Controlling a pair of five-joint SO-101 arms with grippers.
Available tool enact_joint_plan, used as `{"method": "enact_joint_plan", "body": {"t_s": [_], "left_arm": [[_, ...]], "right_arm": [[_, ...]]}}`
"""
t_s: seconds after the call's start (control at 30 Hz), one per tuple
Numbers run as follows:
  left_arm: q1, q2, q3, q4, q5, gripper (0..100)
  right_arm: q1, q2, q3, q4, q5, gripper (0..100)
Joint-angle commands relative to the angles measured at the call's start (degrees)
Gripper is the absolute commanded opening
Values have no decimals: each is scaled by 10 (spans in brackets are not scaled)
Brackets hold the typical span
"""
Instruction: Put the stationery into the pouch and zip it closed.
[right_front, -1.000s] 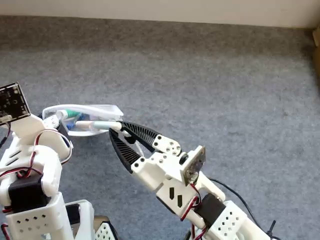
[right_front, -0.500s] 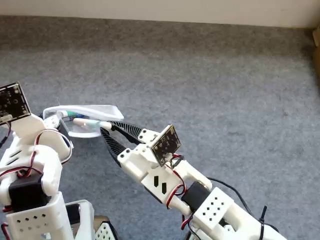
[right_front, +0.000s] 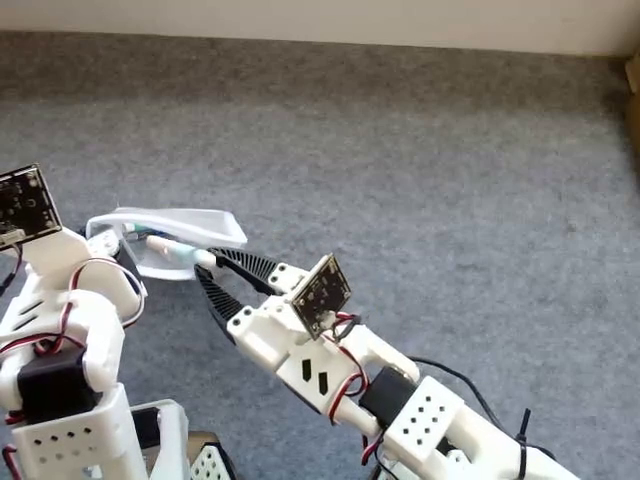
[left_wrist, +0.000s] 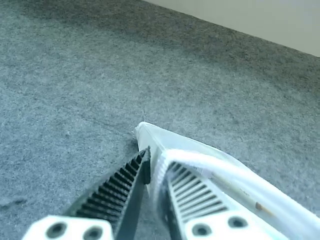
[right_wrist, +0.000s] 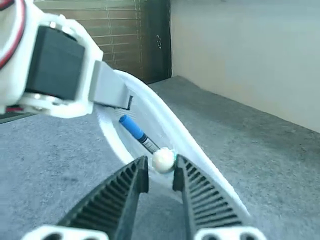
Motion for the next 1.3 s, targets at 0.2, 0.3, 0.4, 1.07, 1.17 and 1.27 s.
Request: {"method": "enact_joint_plan", "body": {"t_s": [0.2,0.3,0.4,1.07,1.17,1.27], "left_arm": [[-8,-13,2,-5,4,17],[-8,-13,2,-5,4,17],[-8,-13,2,-5,4,17],[-45,-15,4,-13,4,17],[-45,-15,4,-13,4,17],[-45,-15,4,-13,4,17]], "right_arm": [[-6,-127,-86,249,-4,177],[-5,-175,-87,276,-3,177],[-3,-195,-87,287,-2,177],[47,-196,-58,299,-4,180],[46,-196,-46,299,-2,180],[47,-196,-34,274,-1,180]]}}
